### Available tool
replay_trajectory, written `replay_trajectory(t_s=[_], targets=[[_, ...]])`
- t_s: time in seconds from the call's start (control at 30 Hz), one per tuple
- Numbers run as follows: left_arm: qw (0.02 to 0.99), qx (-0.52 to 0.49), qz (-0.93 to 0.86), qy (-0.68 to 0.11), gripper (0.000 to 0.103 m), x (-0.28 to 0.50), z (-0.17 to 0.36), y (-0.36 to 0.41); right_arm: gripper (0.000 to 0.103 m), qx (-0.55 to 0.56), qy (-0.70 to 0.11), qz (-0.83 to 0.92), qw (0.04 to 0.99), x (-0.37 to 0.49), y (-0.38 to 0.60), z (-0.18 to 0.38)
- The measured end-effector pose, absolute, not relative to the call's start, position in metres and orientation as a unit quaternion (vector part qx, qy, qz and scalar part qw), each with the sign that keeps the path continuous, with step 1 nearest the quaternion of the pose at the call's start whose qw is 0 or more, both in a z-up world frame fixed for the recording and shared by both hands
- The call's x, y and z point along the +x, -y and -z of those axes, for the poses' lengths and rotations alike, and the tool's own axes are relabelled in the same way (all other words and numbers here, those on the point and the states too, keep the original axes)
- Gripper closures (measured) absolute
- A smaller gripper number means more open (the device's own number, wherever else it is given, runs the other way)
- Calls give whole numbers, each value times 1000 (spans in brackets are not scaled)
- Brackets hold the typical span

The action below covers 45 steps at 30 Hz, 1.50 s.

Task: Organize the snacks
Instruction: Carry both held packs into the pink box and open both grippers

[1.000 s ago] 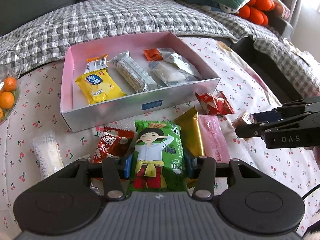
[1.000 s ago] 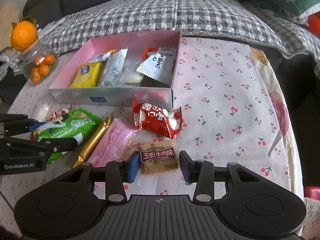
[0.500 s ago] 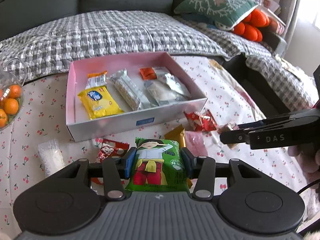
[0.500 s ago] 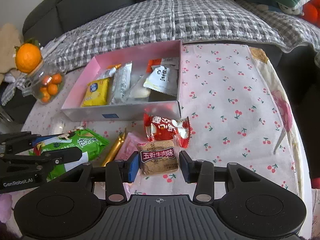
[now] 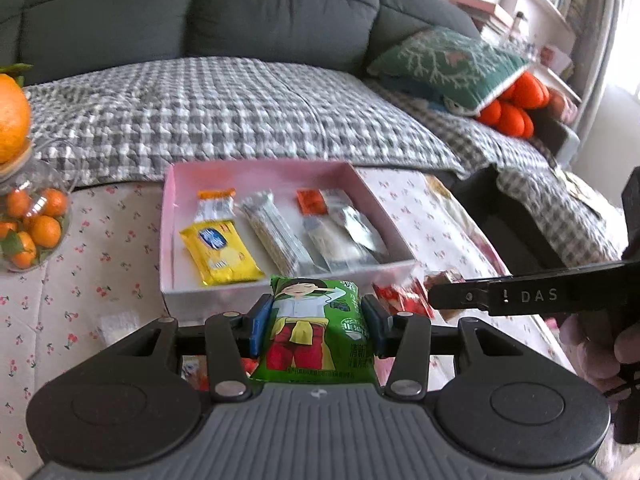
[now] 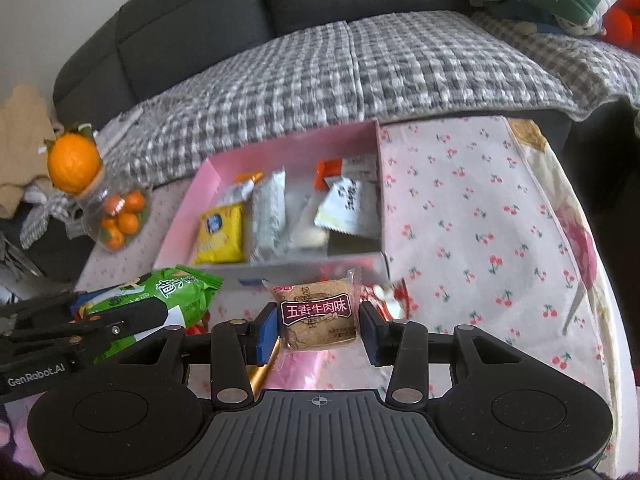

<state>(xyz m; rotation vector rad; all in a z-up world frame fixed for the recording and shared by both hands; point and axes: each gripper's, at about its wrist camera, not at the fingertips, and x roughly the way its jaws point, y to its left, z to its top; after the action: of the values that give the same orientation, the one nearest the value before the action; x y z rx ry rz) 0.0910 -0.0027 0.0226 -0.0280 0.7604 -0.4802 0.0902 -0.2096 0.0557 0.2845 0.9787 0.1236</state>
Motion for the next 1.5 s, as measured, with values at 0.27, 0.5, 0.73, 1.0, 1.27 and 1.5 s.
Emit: replay_trajectory(t_s=[0.27,0.5,0.73,1.0,1.27,1.5], targets=[[913,-20,189,-361,59,132,-23,-1,62,138,-485,-44,863,127,199,-47],[922,-9,175,-344,59,170,-24,5,62,153,-474,-37,866,174,206,-37],[924,11,167,-344,59,200,-8,23,62,182,-456,-51,870,213,209,-20],[924,15,155,-349,59,226,15,33,62,191,-443,-64,873,235,205,4],[926,21,148,-347,59,237,22,40,61,202,-431,-63,877,247,205,10],[929,29,151,-338,58,243,25,42,54,209,-421,-54,881,248,205,12]])
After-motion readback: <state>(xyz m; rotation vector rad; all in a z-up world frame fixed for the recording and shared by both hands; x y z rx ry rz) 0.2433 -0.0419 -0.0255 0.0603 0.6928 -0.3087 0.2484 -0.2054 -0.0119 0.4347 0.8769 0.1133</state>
